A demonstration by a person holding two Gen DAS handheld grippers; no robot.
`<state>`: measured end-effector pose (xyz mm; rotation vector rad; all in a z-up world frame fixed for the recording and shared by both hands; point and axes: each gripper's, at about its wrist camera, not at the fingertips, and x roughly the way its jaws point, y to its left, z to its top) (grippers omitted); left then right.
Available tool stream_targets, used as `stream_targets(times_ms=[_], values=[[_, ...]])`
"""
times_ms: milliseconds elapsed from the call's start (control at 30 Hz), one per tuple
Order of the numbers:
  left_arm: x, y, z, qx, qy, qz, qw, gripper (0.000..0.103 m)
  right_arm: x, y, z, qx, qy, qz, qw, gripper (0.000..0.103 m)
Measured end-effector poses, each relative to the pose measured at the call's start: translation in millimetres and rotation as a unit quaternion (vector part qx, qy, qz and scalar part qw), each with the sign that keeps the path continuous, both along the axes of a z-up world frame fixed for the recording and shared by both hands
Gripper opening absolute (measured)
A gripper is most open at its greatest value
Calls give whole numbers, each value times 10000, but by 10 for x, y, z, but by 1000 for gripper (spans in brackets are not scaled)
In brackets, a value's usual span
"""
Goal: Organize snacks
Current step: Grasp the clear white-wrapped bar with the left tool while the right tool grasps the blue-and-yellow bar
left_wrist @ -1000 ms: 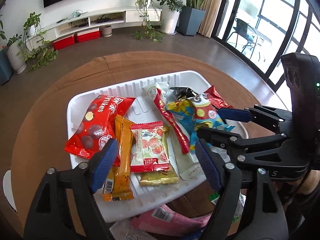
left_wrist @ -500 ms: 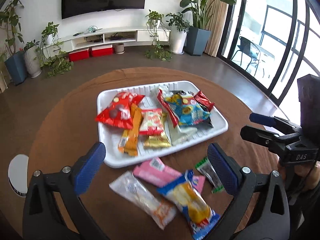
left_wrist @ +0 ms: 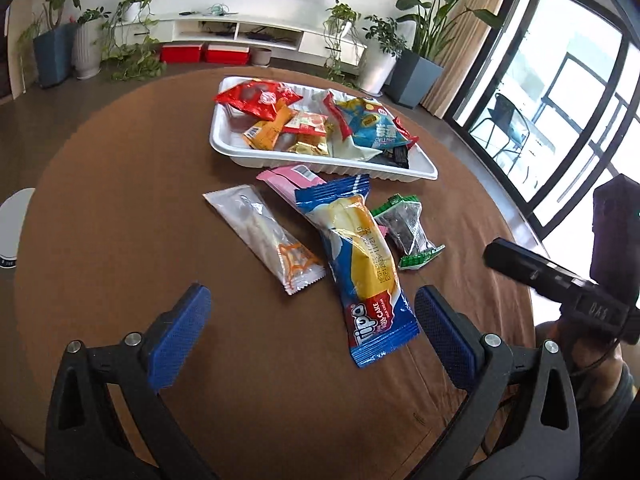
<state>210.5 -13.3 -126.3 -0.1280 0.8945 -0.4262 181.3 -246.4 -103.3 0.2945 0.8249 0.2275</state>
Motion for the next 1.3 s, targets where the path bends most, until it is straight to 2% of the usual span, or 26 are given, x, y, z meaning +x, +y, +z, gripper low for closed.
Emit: stream_targets(times_ms=[133, 367, 533, 733, 833, 900, 1000, 1300], values=[[-90, 91, 168, 187, -265, 104, 9994, 103, 23, 248, -54, -118, 70, 361, 9993, 79], [-77, 262, 152, 235, -151, 297, 9992, 103, 220, 722, -160, -443, 282, 908, 9945, 71], [-68, 392, 177, 149, -167, 437, 9988, 103, 400, 886, -267, -568, 609, 1038, 9911, 63], [-57, 431, 178, 121, -153, 478, 9987, 103, 510, 1004, -385, -722, 917, 1126, 9868, 45], [-41, 415, 168, 133, -137, 448, 9988, 103, 505, 1024, -398, -762, 914, 1154, 9862, 41], [-25, 396, 157, 157, -112, 430, 9989, 103, 497, 1040, -404, -760, 924, 1200, 9855, 34], [24, 332, 124, 255, -46, 376, 9990, 103, 473, 1050, -405, -772, 934, 1237, 9849, 30], [382, 65, -2, 630, 291, 262, 9972, 103, 206, 853, -296, -605, 862, 1102, 9883, 29]])
